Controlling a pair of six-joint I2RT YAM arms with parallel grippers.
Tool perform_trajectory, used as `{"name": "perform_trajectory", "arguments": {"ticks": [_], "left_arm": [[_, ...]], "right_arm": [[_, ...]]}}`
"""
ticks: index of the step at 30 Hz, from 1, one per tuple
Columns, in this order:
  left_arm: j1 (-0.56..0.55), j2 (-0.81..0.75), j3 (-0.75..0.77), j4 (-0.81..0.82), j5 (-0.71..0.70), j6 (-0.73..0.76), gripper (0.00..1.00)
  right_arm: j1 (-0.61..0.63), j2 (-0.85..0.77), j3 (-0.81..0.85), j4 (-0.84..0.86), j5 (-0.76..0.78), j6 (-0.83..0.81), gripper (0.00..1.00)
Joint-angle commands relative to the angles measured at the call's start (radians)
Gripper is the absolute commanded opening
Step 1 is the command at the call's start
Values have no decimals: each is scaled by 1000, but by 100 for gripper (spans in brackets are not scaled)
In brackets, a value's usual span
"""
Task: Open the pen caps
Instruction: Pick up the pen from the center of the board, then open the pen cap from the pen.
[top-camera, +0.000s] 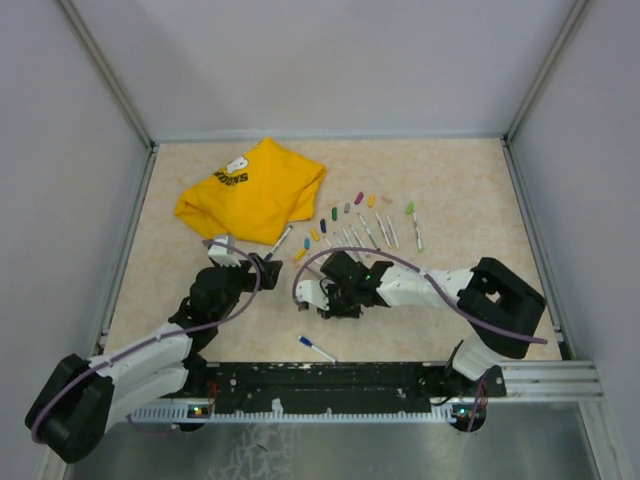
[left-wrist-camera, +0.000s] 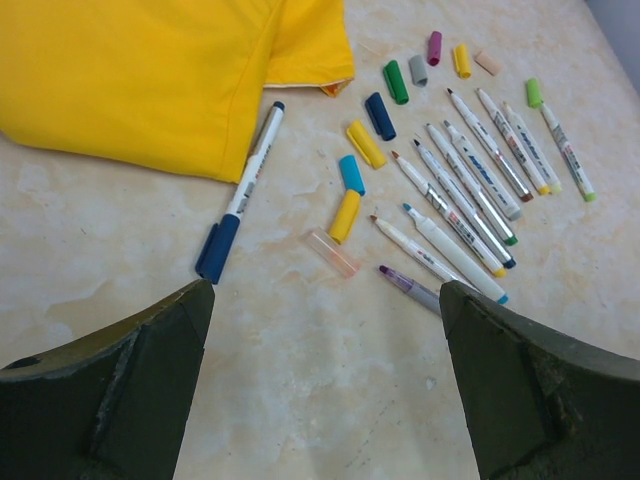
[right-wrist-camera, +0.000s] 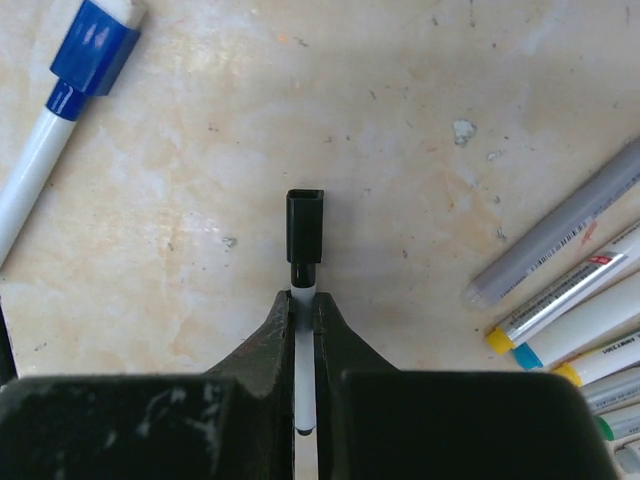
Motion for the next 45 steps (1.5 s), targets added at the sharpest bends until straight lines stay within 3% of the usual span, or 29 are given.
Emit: {"name": "perform_trajectory", "arguments": {"ticks": [1,9,19,34,39,45], "left_arm": [[4,-46,-39,70,103,-66,99],[4,-95,-81,211,311,-139,99],[-8,54,-116,477,436,-275,98],[-212,168,-93,628,266,-238,98],[-234,243,-64,695,288,-277,98],[-291,349,-5,683,157,-351,97]], "right_arm": [[-56,-30,37,6,-69,29,0],[-161,-102,42,7,-214,64,0],[-278,-188,38,28,-358,121,0],[-368,-236,36,59,-483,198,0],[-386,-256,32,80,-512,224,0],[-388,-275,23,108,-520,240,0]]}}
